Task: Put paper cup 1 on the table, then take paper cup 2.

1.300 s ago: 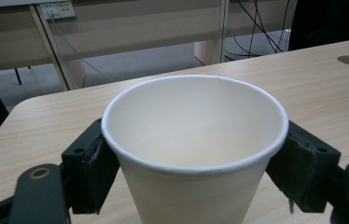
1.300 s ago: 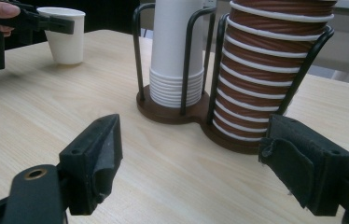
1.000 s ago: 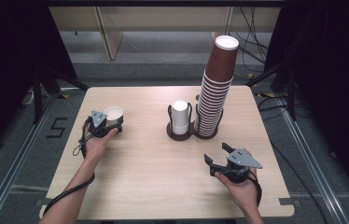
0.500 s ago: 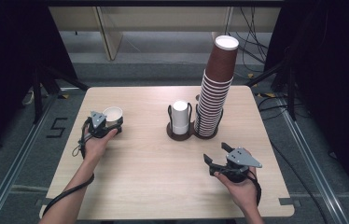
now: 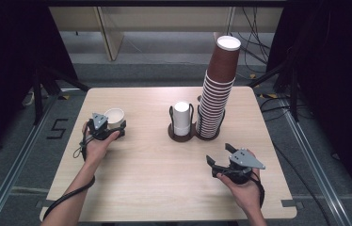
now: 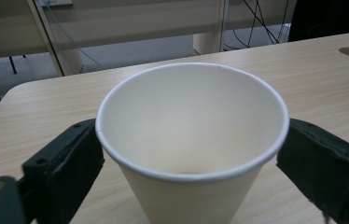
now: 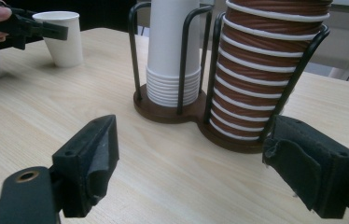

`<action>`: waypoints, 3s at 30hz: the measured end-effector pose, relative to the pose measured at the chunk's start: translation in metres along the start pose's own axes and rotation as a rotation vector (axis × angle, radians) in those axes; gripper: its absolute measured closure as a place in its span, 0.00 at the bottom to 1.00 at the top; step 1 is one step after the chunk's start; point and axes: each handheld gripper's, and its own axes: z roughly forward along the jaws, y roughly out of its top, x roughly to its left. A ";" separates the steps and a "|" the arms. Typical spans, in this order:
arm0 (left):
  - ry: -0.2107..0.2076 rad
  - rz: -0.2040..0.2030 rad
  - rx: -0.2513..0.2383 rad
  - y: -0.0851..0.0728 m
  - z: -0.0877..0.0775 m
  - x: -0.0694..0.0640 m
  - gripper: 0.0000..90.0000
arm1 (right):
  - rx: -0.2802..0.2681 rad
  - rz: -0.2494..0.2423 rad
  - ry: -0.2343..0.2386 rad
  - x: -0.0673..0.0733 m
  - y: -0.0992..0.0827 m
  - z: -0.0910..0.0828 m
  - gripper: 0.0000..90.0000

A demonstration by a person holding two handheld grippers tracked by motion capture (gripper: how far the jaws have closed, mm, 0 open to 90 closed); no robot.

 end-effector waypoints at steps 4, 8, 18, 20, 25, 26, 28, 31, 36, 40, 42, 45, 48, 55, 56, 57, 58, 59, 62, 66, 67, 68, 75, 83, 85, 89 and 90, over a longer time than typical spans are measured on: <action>0.005 -0.003 -0.012 0.001 -0.003 0.000 0.00 | 0.016 0.029 0.003 0.002 -0.001 -0.001 0.18; 0.002 -0.006 -0.016 0.002 -0.007 0.000 0.00 | 0.021 0.028 0.004 0.001 0.000 -0.001 0.18; -0.015 -0.036 -0.060 0.011 -0.024 -0.001 0.00 | -0.005 -0.002 -0.022 -0.005 0.006 -0.001 0.18; -0.027 -0.043 -0.075 0.011 -0.028 -0.002 0.00 | 0.005 0.023 -0.030 -0.004 0.007 -0.002 0.18; -0.035 -0.049 -0.097 0.014 -0.038 -0.006 0.00 | -0.008 0.003 -0.032 -0.009 0.012 -0.002 0.18; -0.040 -0.049 -0.101 0.015 -0.040 -0.007 0.00 | -0.013 -0.012 -0.042 -0.011 0.012 -0.002 0.18; -0.052 -0.044 -0.111 0.017 -0.042 -0.009 0.00 | -0.021 -0.018 -0.036 -0.013 0.014 -0.002 0.18; -0.059 -0.038 -0.123 0.020 -0.046 -0.014 0.00 | -0.012 0.001 -0.045 -0.015 0.016 -0.004 0.18; -0.084 -0.029 -0.144 0.027 -0.051 -0.024 0.00 | -0.027 0.005 -0.059 -0.020 0.019 -0.007 0.18; -0.108 -0.027 -0.160 0.034 -0.054 -0.031 0.00 | -0.037 0.006 -0.074 -0.024 0.022 -0.009 0.18; -0.118 -0.019 -0.165 0.037 -0.056 -0.035 0.00 | -0.040 0.005 -0.075 -0.026 0.024 -0.010 0.18; -0.134 -0.016 -0.177 0.041 -0.059 -0.039 0.00 | -0.042 0.005 -0.077 -0.028 0.026 -0.012 0.18; -0.139 -0.014 -0.181 0.043 -0.061 -0.042 0.00 | -0.050 0.012 -0.077 -0.030 0.027 -0.011 0.18; -0.148 -0.011 -0.186 0.045 -0.063 -0.046 0.00 | -0.045 0.013 -0.077 -0.031 0.029 -0.008 0.18; -0.154 -0.009 -0.188 0.045 -0.063 -0.047 0.00 | -0.051 0.013 -0.077 -0.031 0.030 -0.008 0.18; -0.161 -0.003 -0.190 0.046 -0.064 -0.048 0.00 | -0.056 0.012 -0.077 -0.031 0.031 -0.007 0.18; -0.172 -0.003 -0.196 0.047 -0.065 -0.050 0.00 | -0.059 0.012 -0.078 -0.031 0.032 -0.007 0.18; -0.180 -0.001 -0.201 0.049 -0.065 -0.052 0.00 | -0.062 0.010 -0.078 -0.031 0.034 -0.007 0.18; -0.211 0.003 -0.213 0.053 -0.068 -0.059 0.01 | -0.069 0.009 -0.082 -0.032 0.042 -0.009 0.19; -0.250 0.018 -0.246 0.060 -0.069 -0.071 0.05 | -0.088 0.013 -0.085 -0.034 0.056 -0.009 0.19; -0.260 0.021 -0.254 0.062 -0.069 -0.074 0.05 | -0.098 0.009 -0.085 -0.035 0.060 -0.009 0.20; -0.272 0.024 -0.263 0.065 -0.069 -0.078 0.05 | -0.110 0.004 -0.092 -0.035 0.063 -0.010 0.20; -0.369 0.042 -0.316 0.083 -0.066 -0.105 0.05 | -0.171 -0.005 -0.108 -0.037 0.091 -0.011 0.21; -0.444 0.087 -0.328 0.101 -0.058 -0.131 0.06 | -0.177 -0.008 -0.130 -0.040 0.117 -0.009 0.21; -0.459 0.091 -0.329 0.106 -0.056 -0.137 0.06 | -0.193 0.005 -0.130 -0.041 0.124 -0.007 0.20; -0.487 0.112 -0.332 0.114 -0.051 -0.150 0.05 | -0.203 0.005 -0.142 -0.045 0.138 -0.004 0.20; -0.493 0.114 -0.332 0.116 -0.049 -0.152 0.05 | -0.207 0.008 -0.152 -0.046 0.143 -0.003 0.20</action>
